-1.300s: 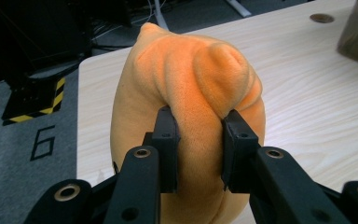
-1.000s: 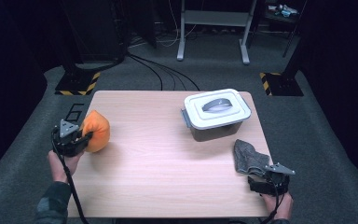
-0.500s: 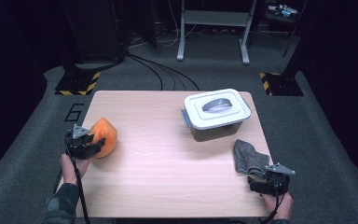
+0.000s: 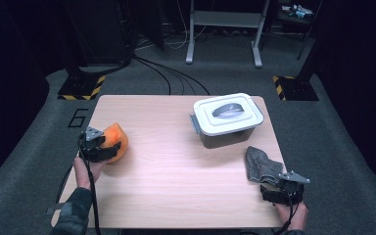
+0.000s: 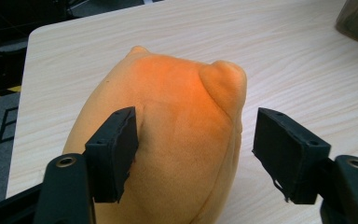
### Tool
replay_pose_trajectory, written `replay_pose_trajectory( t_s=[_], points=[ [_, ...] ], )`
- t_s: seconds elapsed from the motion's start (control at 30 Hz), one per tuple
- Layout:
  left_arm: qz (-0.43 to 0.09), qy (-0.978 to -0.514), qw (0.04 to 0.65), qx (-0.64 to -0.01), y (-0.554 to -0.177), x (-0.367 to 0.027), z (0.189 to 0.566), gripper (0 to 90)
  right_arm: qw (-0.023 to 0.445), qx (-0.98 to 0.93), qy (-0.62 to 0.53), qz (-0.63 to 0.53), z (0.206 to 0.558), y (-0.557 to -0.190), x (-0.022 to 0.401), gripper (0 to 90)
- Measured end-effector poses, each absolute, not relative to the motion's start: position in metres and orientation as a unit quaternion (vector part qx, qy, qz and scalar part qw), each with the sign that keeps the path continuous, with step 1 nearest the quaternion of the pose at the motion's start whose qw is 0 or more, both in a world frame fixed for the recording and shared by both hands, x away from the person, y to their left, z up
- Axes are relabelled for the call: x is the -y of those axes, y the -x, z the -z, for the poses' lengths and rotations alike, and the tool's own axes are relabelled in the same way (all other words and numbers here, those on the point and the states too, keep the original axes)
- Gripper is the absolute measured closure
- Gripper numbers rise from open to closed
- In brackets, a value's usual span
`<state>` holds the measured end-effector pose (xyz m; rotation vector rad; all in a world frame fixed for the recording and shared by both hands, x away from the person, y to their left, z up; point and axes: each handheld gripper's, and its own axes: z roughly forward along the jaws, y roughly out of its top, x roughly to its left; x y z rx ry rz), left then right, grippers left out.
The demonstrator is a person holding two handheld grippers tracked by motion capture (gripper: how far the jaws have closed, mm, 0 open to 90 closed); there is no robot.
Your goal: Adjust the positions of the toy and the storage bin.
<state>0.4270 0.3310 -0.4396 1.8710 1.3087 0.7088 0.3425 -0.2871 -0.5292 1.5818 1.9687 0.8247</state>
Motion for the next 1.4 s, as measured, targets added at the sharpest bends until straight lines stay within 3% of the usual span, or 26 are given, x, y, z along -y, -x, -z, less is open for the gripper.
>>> replay_pose_trajectory(
  t_s=[0.37, 0.8, 1.4],
  points=[
    [-0.267, -0.712, 0.392, -0.518, -0.413, -0.333, 0.434, 19.5, 0.238, -0.726, -0.572, -0.299, 0.529, -0.343, 0.288, 0.0],
    [-0.263, -0.7, 0.417, -0.517, -0.384, -0.33, 0.44, 15.0, 0.217, -0.727, -0.574, -0.307, 0.524, -0.344, 0.293, 0.0],
    [-0.229, -0.696, 0.41, -0.544, -0.351, -0.327, 0.491, 11.9, 0.217, -0.746, -0.538, -0.326, 0.47, -0.36, 0.286, 0.0]
  ],
)
